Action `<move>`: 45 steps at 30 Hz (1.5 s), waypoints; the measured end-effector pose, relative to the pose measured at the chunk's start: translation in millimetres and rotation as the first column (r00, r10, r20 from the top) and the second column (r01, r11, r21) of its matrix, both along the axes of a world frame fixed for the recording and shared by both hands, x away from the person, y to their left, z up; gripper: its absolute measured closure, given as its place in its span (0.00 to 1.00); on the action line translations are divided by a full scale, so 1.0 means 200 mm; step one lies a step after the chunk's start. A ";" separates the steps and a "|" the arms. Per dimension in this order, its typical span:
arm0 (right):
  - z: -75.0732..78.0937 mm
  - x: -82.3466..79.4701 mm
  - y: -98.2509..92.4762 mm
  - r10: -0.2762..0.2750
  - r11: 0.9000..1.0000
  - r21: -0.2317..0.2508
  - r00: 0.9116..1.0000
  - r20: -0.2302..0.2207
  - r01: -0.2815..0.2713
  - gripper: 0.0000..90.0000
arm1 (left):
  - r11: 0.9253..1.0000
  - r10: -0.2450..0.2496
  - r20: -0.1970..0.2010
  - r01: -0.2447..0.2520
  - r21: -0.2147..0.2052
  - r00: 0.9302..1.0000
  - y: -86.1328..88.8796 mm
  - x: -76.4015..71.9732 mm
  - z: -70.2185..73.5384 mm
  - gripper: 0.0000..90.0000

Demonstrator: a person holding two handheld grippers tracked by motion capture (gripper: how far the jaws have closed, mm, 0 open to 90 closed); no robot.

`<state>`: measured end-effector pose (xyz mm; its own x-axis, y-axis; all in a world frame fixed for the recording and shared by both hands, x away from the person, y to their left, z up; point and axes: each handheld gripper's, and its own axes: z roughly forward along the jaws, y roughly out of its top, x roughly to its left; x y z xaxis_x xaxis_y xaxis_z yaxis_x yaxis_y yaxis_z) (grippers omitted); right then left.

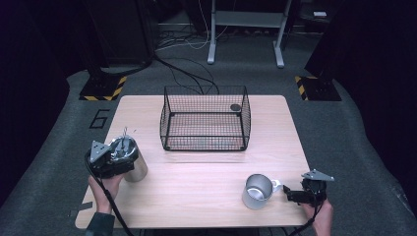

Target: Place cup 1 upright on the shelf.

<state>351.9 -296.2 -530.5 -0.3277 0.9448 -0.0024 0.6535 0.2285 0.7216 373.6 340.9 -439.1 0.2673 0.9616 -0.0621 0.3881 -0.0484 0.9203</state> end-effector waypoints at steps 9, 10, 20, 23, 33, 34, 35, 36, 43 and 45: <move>0.00 0.00 0.00 0.001 1.000 -0.001 1.000 0.001 -0.001 0.00 | 1.000 0.013 0.012 -0.013 0.013 1.000 -0.01 0.01 0.00 0.04; 0.00 0.00 0.00 0.001 1.000 -0.001 1.000 0.001 -0.001 0.00 | 1.000 0.011 0.012 -0.012 0.016 1.000 -0.01 0.01 0.00 0.04; 0.00 0.00 0.00 -0.001 1.000 0.000 1.000 0.002 0.001 0.00 | 1.000 -0.001 0.017 0.000 0.014 1.000 0.00 0.01 0.00 0.04; 0.00 0.00 0.00 -0.002 1.000 0.000 1.000 0.002 0.002 0.00 | 1.000 -0.004 0.018 0.004 0.013 1.000 0.01 0.01 0.00 0.04; 0.00 0.00 0.00 -0.002 1.000 0.000 1.000 0.002 0.002 0.00 | 0.999 -0.031 0.028 0.030 0.029 0.999 -0.01 0.01 0.03 0.04; 0.00 0.00 0.00 -0.004 1.000 0.001 1.000 0.002 0.004 0.00 | 0.999 -0.033 0.033 0.032 0.028 0.999 -0.01 0.01 0.03 0.04; 0.00 0.00 0.00 -0.003 1.000 0.001 1.000 0.002 0.003 0.00 | 0.999 -0.038 0.041 0.037 0.023 0.998 -0.01 0.00 0.04 0.04; 0.00 0.00 0.00 -0.003 1.000 0.001 1.000 0.002 0.003 0.00 | 0.999 -0.038 0.041 0.037 0.023 0.998 -0.01 0.00 0.04 0.04; 0.00 0.00 0.00 -0.002 1.000 0.001 1.000 0.002 0.002 0.00 | 0.996 -0.080 0.062 0.077 0.038 0.995 -0.03 -0.02 0.13 0.04; 0.00 0.00 0.00 -0.001 1.000 -0.002 1.000 -0.002 0.001 0.00 | 0.995 -0.095 0.058 0.093 0.041 0.994 -0.03 -0.03 0.15 0.04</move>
<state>351.9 -296.1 -530.3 -0.3270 0.9450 -0.0035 0.6554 0.2294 0.7196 367.2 334.9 -409.6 0.3589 0.9333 -0.0070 0.3246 -0.1178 0.9385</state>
